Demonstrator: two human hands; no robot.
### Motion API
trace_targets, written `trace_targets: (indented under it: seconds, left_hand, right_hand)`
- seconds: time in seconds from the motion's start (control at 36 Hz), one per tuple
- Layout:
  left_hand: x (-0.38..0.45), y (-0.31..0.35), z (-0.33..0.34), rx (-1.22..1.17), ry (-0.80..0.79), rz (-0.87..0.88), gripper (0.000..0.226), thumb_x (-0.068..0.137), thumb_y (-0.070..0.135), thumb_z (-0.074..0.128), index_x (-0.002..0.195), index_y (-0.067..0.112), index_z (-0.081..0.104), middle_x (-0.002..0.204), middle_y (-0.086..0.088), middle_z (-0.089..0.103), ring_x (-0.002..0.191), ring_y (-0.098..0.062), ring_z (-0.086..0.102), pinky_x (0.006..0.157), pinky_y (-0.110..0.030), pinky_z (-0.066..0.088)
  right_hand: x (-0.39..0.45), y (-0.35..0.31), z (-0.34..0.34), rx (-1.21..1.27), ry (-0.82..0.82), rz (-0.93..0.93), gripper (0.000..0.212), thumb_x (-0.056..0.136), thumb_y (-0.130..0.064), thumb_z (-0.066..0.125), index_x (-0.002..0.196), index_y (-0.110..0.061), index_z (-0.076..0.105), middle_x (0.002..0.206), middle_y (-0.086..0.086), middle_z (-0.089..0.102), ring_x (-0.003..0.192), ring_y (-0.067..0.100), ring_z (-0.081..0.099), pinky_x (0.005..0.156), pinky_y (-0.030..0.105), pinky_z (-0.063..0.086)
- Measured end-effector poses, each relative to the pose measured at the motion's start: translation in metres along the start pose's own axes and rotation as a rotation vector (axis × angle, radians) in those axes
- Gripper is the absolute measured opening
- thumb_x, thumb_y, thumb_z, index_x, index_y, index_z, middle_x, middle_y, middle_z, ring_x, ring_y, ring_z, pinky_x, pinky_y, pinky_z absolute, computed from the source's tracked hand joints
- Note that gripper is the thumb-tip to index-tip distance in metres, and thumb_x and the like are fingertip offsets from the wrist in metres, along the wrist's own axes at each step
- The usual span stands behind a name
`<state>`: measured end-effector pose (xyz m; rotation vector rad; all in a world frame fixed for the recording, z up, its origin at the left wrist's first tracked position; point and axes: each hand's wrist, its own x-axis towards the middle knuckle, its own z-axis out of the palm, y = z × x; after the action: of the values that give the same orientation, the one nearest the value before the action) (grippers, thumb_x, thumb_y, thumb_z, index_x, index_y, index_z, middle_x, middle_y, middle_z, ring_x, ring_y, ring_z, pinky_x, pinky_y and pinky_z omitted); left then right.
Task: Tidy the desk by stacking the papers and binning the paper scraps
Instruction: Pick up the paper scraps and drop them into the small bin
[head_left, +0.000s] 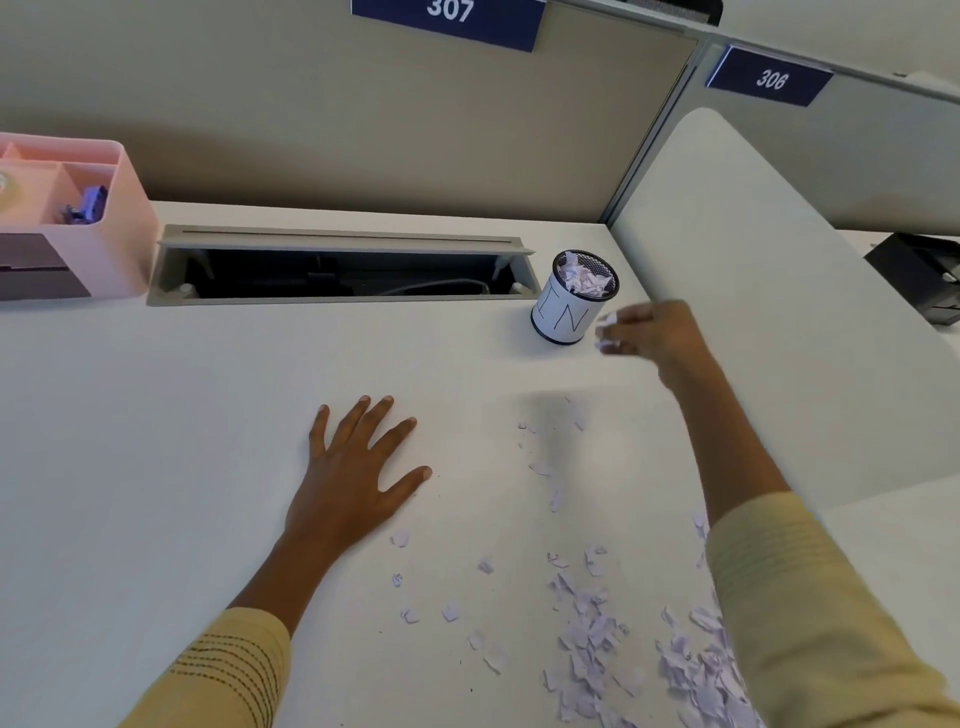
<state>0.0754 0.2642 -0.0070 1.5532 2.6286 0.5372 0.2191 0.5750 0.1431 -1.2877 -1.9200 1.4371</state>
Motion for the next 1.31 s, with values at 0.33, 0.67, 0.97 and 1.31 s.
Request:
trace_targets:
  seconds: [0.33,0.67,0.97,1.31]
  left_hand:
    - [0.000,0.001,-0.002,0.003,-0.007,-0.002,0.070,0.089,0.072,0.023,0.136,0.029,0.052,0.151,0.000,0.039,0.142,-0.020,0.030,0.115,-0.053,0.011]
    - [0.000,0.001,-0.001,0.002,0.001,-0.001,0.069,0.088,0.070,0.026,0.135,0.028,0.053,0.150,-0.002,0.040,0.142,-0.022,0.030,0.116,-0.054,0.011]
    - [0.000,0.001,-0.001,-0.024,0.021,-0.007,0.071,0.087,0.072,0.024,0.136,0.030,0.051,0.151,0.001,0.038,0.143,-0.020,0.027,0.117,-0.053,0.008]
    - [0.000,0.000,0.000,-0.034,0.015,-0.014,0.073,0.086,0.074,0.021,0.139,0.031,0.048,0.153,0.002,0.034,0.145,-0.018,0.023,0.118,-0.051,0.004]
  right_hand:
    - [0.061,-0.051,0.010,-0.082,0.052,-0.016,0.030,0.068,0.010,0.076,0.096,0.012,0.066,0.087,0.020,0.063,0.044,0.017,0.061,0.051,0.022,0.057]
    - [-0.004,-0.010,-0.018,-0.097,-0.041,-0.123,0.019,0.076,0.008,0.069,0.094,0.001,0.069,0.084,0.016,0.066,0.074,0.023,0.061,0.062,0.028,0.058]
    - [-0.107,0.077,-0.002,-0.542,-0.323,0.279,0.075,0.047,-0.023,0.095,0.111,-0.023,0.056,0.097,0.005,0.055,0.070,0.017,0.061,0.056,0.029,0.057]
    - [-0.089,0.084,0.053,-0.087,-0.024,0.097,0.062,0.062,-0.001,0.086,0.115,-0.014,0.057,0.086,0.006,0.056,0.067,0.016,0.061,0.063,0.017,0.054]
